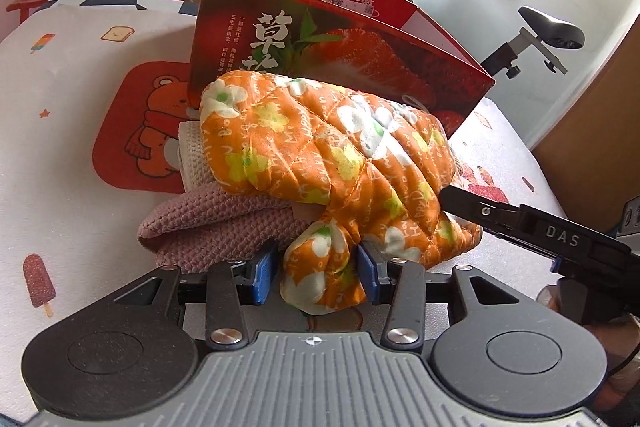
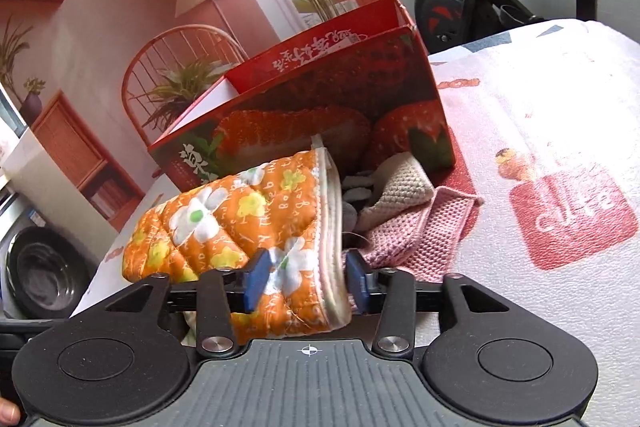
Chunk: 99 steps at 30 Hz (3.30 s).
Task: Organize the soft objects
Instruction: 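Close both grippers on the edge of the orange floral cloth, then lift the orange cloth with both grippers over the red box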
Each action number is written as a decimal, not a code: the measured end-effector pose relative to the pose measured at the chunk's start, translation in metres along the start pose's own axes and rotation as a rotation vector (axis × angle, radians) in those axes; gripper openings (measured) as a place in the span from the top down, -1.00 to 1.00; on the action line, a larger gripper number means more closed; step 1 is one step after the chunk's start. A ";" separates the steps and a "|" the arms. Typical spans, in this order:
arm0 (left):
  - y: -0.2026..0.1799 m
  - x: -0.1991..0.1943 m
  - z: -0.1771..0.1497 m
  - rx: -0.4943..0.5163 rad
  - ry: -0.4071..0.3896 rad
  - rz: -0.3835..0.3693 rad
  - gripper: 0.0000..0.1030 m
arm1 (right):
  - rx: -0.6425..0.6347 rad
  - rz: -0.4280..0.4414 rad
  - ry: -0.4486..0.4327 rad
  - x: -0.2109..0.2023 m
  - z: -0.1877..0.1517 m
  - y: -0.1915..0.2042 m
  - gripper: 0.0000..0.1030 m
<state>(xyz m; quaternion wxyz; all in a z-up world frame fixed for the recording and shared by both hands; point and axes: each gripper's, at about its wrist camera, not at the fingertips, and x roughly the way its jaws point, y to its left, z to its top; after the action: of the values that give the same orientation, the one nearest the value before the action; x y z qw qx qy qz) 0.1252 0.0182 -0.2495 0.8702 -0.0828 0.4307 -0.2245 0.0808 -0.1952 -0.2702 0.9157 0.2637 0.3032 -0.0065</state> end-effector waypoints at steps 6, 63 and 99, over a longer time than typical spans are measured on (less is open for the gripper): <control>-0.001 0.000 0.001 -0.005 0.004 0.003 0.03 | -0.044 0.009 0.009 0.002 0.000 0.004 0.48; 0.025 -0.009 0.011 -0.061 -0.132 0.147 0.51 | -0.174 0.007 0.001 -0.007 0.001 0.014 0.83; -0.067 -0.079 0.122 0.259 -0.569 0.146 0.69 | -0.295 0.048 -0.267 -0.042 0.125 0.049 0.86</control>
<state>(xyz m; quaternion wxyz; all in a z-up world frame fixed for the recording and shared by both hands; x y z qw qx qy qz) 0.1574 -0.0109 -0.0954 0.9729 0.0001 0.1426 -0.1820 0.1237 -0.2199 -0.1381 0.9764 0.1306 0.1703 0.0250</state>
